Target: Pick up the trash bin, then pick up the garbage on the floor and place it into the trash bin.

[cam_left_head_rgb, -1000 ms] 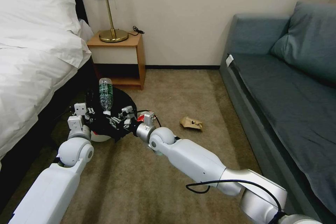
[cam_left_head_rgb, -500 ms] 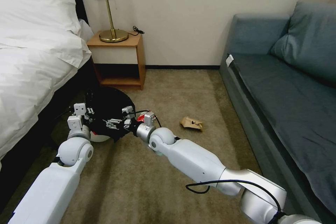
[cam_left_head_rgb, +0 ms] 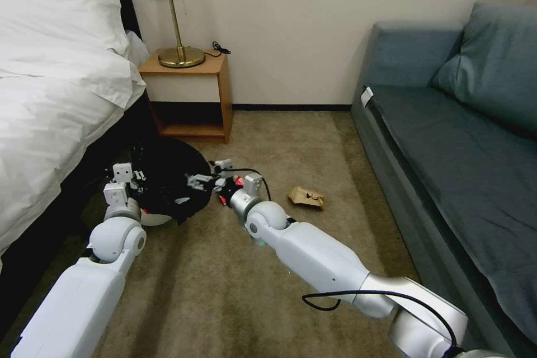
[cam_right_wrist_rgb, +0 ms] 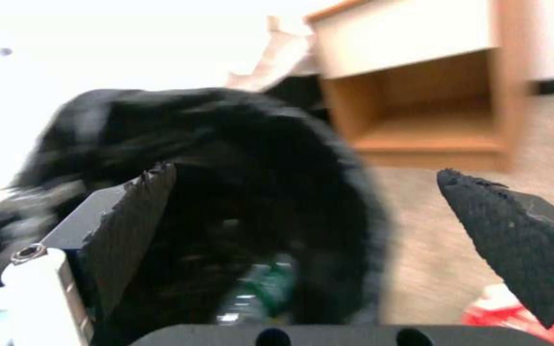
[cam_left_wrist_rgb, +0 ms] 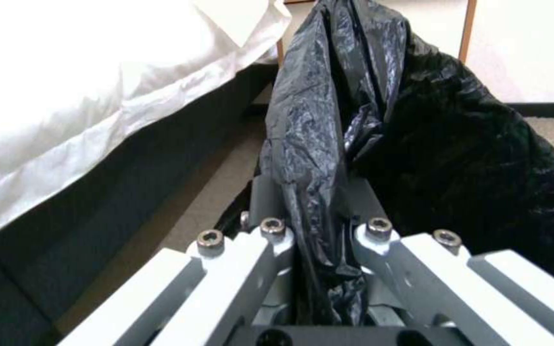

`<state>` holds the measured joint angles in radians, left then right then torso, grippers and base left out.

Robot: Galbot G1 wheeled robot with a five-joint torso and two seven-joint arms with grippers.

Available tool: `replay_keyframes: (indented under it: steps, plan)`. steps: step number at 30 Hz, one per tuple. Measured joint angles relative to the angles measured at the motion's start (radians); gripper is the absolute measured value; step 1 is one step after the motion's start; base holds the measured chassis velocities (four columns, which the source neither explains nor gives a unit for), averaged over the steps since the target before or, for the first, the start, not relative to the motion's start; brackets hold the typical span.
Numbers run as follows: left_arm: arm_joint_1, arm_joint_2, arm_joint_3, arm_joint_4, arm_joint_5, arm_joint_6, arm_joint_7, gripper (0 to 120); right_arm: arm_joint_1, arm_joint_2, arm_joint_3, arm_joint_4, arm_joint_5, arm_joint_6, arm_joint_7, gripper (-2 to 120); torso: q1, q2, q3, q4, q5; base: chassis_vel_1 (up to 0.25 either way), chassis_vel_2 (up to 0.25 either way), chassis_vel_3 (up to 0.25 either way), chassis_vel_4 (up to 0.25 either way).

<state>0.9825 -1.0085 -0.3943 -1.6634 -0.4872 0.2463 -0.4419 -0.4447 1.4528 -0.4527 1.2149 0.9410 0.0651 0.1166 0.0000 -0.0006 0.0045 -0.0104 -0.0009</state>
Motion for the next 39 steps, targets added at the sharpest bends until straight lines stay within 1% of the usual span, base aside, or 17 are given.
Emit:
replay_keyframes:
  steps: [3,4,5,6,7,8,9,11,16,17,30,32,33,35,36,39]
  plan:
    - [-0.004,-0.002,0.0,-0.002,-0.004,0.0,-0.008,6,-0.001,-0.019,0.018,0.031,0.02,-0.05,0.139,100,0.0,0.0,0.0,0.0,0.0001,0.0,0.0,0.0,0.0]
    - [-0.004,-0.002,0.0,-0.002,-0.004,0.0,-0.008,6,-0.001,-0.019,0.018,0.031,0.02,-0.05,0.139,100,0.0,0.0,0.0,0.0,0.0001,0.0,0.0,0.0,0.0]
    - [-0.005,-0.003,0.0,-0.008,-0.007,0.0,-0.013,6,-0.001,-0.033,0.022,0.046,0.04,-0.078,0.187,100,0.0,0.0,0.0,0.0,0.0001,0.0,0.0,0.0,0.0]
    - [-0.007,-0.004,0.001,-0.01,-0.007,0.0,-0.016,6,-0.001,-0.041,0.023,0.055,0.05,-0.093,0.213,100,0.0,0.0,0.0,0.0,0.0001,0.0,0.0,0.0,0.0]
    - [-0.007,-0.004,0.001,-0.01,-0.007,0.0,-0.016,6,-0.001,-0.041,0.023,0.055,0.05,-0.093,0.213,100,0.0,0.0,0.0,0.0,0.0001,0.0,0.0,0.0,0.0]
    - [-0.009,-0.005,0.002,-0.011,-0.008,0.001,-0.019,6,0.0,-0.051,0.025,0.067,0.064,-0.115,0.247,100,0.0,0.0,0.0,0.0,0.0,0.0,0.0,0.0,0.0]
    - [-0.009,-0.005,0.002,-0.011,-0.008,0.001,-0.019,6,0.0,-0.051,0.025,0.067,0.064,-0.115,0.247,100,0.0,0.0,0.0,0.0,0.0,0.0,0.0,0.0,0.0]
    - [-0.016,-0.005,0.004,-0.015,-0.009,0.003,-0.024,6,-0.002,-0.074,0.026,0.09,0.091,-0.151,0.306,100,0.0,0.0,0.0,-0.0001,-0.0002,0.0,0.0,0.0,0.0]
    - [-0.02,-0.001,0.005,-0.02,-0.013,0.005,-0.028,6,-0.01,-0.085,0.033,0.094,0.095,-0.165,0.339,100,0.0,0.0,0.0,-0.0001,-0.0001,0.0,0.0,0.0,0.0]
    - [-0.021,0.002,0.005,-0.022,-0.014,0.006,-0.029,6,-0.018,-0.089,0.039,0.096,0.103,-0.178,0.359,100,0.0,0.0,0.0,0.0,-0.0001,0.0,0.0,0.0,0.0]
    - [-0.021,0.006,0.005,-0.03,-0.015,0.007,-0.032,6,-0.034,-0.1,0.043,0.085,0.117,-0.198,0.367,100,0.0,0.0,0.0,0.0001,-0.0001,0.0,0.0,0.0,0.0]
    - [-0.016,0.006,0.005,-0.037,-0.015,0.007,-0.034,6,-0.037,-0.115,0.039,0.07,0.109,-0.2,0.322,100,0.0,0.0,0.0,0.0,0.0,0.0,0.0,0.0,0.0]
    - [-0.016,0.006,0.005,-0.037,-0.015,0.007,-0.034,6,-0.037,-0.115,0.039,0.07,0.109,-0.2,0.322,100,0.0,0.0,0.0,0.0,0.0,0.0,0.0,0.0,0.0]
    - [-0.005,0.004,0.001,-0.043,-0.013,0.007,-0.034,6,-0.038,-0.127,0.04,0.035,0.101,-0.193,0.266,100,0.0,0.0,0.0,0.0001,0.0,0.0,0.0,0.0,0.0]
    - [-0.005,0.004,0.001,-0.043,-0.013,0.007,-0.034,6,-0.038,-0.127,0.04,0.035,0.101,-0.193,0.266,100,0.0,0.0,0.0,0.0001,0.0,0.0,0.0,0.0,0.0]
    - [0.009,0.001,-0.004,-0.049,-0.008,0.007,-0.034,6,-0.03,-0.139,0.044,-0.032,0.086,-0.177,0.196,100,0.0,0.0,0.0,0.0,-0.0001,0.0,0.0,0.0,0.0]
